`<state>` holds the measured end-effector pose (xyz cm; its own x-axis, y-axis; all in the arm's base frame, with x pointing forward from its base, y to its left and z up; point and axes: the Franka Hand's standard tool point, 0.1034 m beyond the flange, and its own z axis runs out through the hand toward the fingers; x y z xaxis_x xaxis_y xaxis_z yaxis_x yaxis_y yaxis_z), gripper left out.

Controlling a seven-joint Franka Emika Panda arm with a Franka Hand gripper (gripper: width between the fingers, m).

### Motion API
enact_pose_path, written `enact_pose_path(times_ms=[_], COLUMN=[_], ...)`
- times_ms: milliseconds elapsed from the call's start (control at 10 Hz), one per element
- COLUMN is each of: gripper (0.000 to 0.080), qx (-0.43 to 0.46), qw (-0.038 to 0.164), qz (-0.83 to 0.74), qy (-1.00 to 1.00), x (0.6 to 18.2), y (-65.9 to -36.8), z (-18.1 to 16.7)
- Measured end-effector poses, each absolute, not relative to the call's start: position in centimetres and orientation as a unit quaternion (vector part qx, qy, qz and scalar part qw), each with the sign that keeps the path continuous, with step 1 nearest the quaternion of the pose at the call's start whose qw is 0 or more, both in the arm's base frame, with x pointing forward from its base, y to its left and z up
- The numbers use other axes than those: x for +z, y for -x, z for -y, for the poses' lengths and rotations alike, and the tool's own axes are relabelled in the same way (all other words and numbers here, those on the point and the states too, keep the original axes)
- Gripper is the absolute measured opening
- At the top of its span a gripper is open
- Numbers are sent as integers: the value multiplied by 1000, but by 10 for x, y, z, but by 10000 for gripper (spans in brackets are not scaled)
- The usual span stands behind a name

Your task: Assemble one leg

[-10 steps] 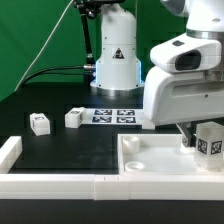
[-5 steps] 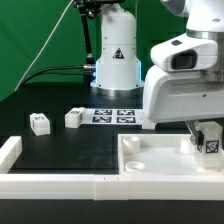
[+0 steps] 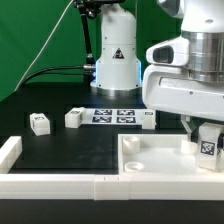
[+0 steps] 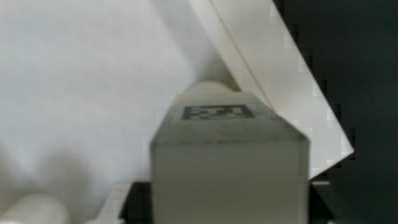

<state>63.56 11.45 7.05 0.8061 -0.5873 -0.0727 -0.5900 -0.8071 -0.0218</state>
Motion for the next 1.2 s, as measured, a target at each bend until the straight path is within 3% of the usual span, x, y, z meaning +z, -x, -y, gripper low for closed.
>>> enact_pose_path(times_ms=[700,800,900,1000,1100,1200], gripper=[291,399,399,576,634,634], qx=[43,43,42,42,40,38], qw=[12,13,14,15,18,20], qz=[-583,-574,-557,-555,-533,-467], qy=[811,817,829,830,845,883], x=[70,69,69,70,70,71], y=[-634,-634,-634,-634,-634,-634], z=[-113,-113,-113,-114,-118,-121])
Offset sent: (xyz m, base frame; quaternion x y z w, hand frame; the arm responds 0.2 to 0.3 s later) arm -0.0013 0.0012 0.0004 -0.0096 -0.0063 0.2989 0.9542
